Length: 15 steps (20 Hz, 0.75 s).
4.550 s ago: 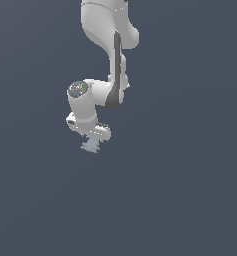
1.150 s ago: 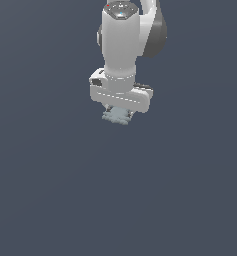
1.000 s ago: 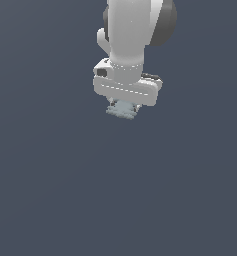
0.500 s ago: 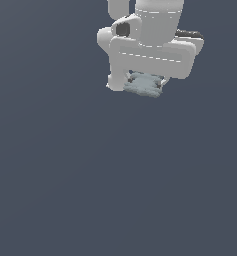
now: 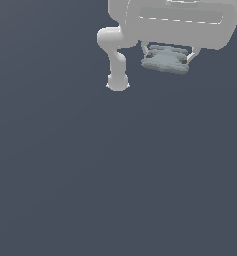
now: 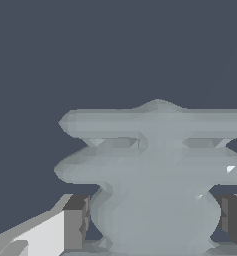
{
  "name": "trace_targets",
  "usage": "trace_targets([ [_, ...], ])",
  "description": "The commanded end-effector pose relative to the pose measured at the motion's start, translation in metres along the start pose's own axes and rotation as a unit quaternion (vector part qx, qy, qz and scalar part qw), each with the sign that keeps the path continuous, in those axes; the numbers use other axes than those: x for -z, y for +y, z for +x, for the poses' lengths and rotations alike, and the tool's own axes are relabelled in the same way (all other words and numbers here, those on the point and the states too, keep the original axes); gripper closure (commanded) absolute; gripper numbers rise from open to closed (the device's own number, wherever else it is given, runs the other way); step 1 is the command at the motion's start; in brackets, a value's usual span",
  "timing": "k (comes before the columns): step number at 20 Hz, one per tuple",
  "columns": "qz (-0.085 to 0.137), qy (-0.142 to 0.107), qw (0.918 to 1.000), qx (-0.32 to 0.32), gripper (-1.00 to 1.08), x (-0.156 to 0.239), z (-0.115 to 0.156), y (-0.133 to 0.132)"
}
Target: Pick up the object and move it to a goal position.
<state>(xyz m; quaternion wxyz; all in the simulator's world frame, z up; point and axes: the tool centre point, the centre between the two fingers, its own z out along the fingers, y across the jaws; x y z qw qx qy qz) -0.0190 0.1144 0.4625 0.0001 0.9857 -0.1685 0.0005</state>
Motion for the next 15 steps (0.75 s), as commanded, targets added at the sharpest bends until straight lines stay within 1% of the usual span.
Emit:
trace_targets([
  [1,0.000,0.000,1.0000,0.000,1.08,0.012,0.000,-0.007],
  [8,0.000,-0.001,1.0000,0.000,1.08,0.031,0.000,-0.018],
  [15,0.000,-0.001,1.0000,0.000,1.08,0.036,0.001,-0.022],
])
